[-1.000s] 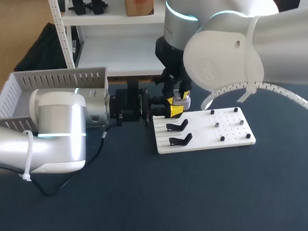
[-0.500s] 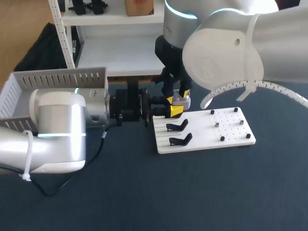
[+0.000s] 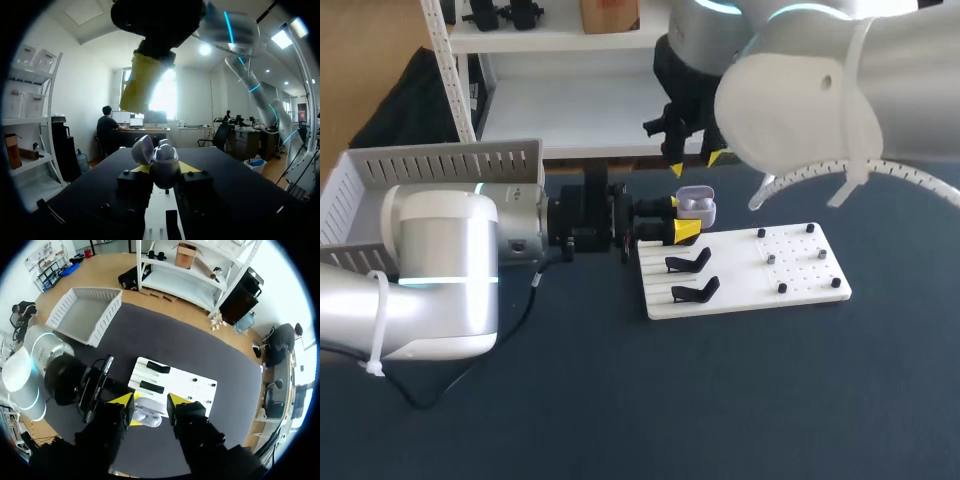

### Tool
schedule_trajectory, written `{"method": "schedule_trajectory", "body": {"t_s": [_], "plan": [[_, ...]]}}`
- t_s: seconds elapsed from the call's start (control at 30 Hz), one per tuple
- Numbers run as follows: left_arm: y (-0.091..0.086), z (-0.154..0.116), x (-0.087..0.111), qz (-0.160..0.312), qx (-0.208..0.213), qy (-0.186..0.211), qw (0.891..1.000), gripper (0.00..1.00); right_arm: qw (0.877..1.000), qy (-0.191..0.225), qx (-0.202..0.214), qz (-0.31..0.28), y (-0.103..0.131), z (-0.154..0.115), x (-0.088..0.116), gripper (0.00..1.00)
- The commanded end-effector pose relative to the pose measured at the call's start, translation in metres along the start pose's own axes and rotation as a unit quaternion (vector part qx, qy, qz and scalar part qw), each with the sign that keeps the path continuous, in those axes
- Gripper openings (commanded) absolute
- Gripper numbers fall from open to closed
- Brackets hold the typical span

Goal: Pick up each earbud case from the left stands, insert the matching earbuds, close the lid, and place the case in the box.

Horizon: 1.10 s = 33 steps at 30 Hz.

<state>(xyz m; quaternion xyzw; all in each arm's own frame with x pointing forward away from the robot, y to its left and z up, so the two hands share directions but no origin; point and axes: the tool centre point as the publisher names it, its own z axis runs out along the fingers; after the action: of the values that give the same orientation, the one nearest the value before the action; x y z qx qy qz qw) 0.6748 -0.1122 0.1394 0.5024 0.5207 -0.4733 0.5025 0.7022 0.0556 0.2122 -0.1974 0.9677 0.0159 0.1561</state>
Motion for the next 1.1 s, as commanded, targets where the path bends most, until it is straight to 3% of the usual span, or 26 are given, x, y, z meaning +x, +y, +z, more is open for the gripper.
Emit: {"method": "schedule_trajectory", "body": {"t_s": [0.03, 0.2, 0.43, 0.83, 1.1], "plan": [[-0.001, 0.000, 0.000, 0.001, -0.002, -0.001, 1.000, 0.00, 1.000, 0.004, 0.005, 0.006, -0.007, 0.018, -0.012, 0.44], [-0.001, 0.000, 0.000, 0.001, -0.002, -0.001, 1.000, 0.00, 1.000, 0.024, 0.010, 0.017, -0.014, 0.036, -0.014, 0.43], [-0.001, 0.000, 0.000, 0.001, -0.002, -0.001, 1.000, 0.00, 0.999, 0.040, 0.012, 0.031, -0.019, 0.045, -0.002, 0.42], [-0.001, 0.000, 0.000, 0.001, -0.002, -0.001, 1.000, 0.00, 0.998, 0.042, 0.017, 0.036, -0.013, 0.030, 0.028, 0.42], [-0.001, 0.000, 0.000, 0.001, -0.002, -0.001, 1.000, 0.00, 0.998, 0.028, 0.023, 0.056, -0.012, 0.019, 0.037, 0.42]]}}
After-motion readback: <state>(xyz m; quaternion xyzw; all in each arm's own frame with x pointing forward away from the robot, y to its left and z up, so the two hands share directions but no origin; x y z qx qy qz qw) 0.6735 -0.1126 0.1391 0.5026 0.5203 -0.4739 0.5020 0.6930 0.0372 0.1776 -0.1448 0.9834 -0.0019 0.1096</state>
